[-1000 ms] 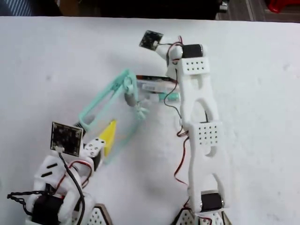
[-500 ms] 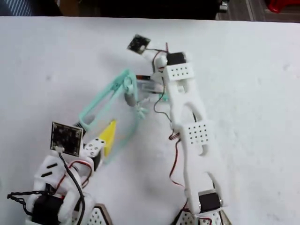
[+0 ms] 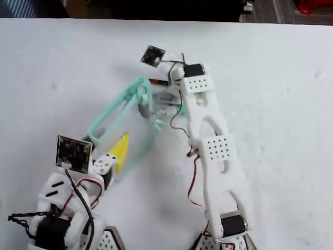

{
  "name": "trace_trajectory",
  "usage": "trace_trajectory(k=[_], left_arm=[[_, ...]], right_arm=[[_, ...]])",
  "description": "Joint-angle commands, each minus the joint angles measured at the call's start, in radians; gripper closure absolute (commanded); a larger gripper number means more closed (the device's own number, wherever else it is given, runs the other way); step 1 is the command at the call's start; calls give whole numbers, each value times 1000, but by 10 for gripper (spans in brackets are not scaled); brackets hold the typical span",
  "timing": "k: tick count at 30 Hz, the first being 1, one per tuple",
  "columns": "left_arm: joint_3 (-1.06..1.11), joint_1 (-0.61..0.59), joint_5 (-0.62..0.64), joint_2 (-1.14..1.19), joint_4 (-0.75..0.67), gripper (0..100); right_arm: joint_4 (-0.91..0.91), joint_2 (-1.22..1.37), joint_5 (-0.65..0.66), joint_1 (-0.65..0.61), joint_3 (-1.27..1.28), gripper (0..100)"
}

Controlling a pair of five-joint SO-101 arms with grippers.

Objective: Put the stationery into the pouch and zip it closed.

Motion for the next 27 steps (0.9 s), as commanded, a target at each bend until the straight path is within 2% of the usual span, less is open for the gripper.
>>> trace_trajectory(k=[1, 3, 7, 9, 17, 23, 27], left_arm=[[-5, -8, 2, -2, -32, 789], [-5, -8, 3, -2, -32, 789], [-5, -8, 3, -2, -32, 789], [-5, -8, 3, -2, -32, 789], [-5, -5, 5, -2, -32, 785], [-5, -1, 6, -2, -25, 705], [-5, -1, 6, -2, -25, 710]], right_arm=[[-36, 47, 8, 2, 3, 806], [-33, 59, 23, -1, 3, 848], [2, 68, 175, 1, 9, 991], [27, 68, 199, 5, 6, 966], [62, -7, 195, 21, -18, 981], [170, -124, 66, 38, -132, 981], [288, -189, 41, 50, -245, 981]])
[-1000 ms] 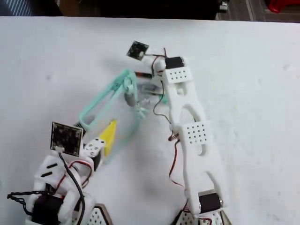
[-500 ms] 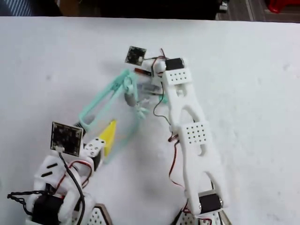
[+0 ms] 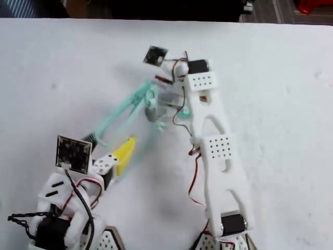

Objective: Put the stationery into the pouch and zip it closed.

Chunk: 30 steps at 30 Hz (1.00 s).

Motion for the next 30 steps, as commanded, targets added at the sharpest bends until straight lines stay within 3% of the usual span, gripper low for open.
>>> trace_trajectory(k=[1, 5, 12, 22, 30], left_arm=[[-5, 1, 6, -1, -25, 710], [-5, 1, 6, -1, -25, 710], [-5, -2, 8, -1, -25, 710], [-5, -2, 8, -1, -25, 710], [-5, -2, 8, -1, -23, 710]], right_arm=[[111, -125, -18, 22, -133, 981], [259, -173, -18, 19, -267, 981], [265, -320, -109, 59, -233, 981], [268, -618, -446, 91, -232, 981], [268, -863, -601, 84, -120, 981]])
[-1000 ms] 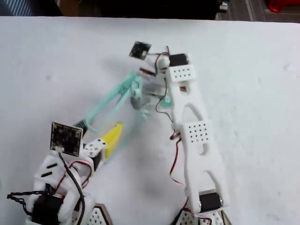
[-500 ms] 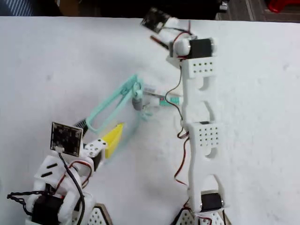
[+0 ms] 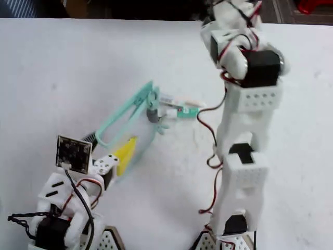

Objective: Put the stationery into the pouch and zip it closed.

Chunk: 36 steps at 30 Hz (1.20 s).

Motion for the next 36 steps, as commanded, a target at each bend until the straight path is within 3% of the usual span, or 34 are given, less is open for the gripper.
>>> trace_trajectory(k=[1, 8, 23, 30, 36], left_arm=[[-5, -4, 8, -1, -23, 710], [-8, -5, 8, -1, -23, 710], [-9, -1, 8, -1, -23, 710], [-8, -1, 8, -1, -23, 710], [-6, -1, 8, -1, -25, 705]], right_arm=[[22, -157, -41, 5, 106, 981], [21, -450, -91, -38, 430, 981], [-33, -993, -92, -344, 816, 981], [-219, -1130, -316, -403, 1086, 981], [-582, -1175, -413, -430, 1310, 982]])
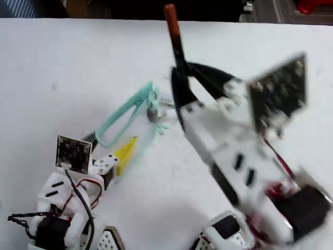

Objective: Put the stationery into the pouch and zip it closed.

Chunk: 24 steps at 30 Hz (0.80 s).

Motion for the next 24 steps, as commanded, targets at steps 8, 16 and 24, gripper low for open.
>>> trace_trajectory(k=[8, 16, 24], left_arm=[[-5, 1, 8, -1, -21, 654], [-5, 1, 6, -1, -18, 653], [8, 1, 3, -1, -25, 653]], right_arm=[[-282, 5, -32, -303, 155, 982], [-414, -1, -31, -306, 413, 982], [-671, -1, -31, -306, 615, 982]])
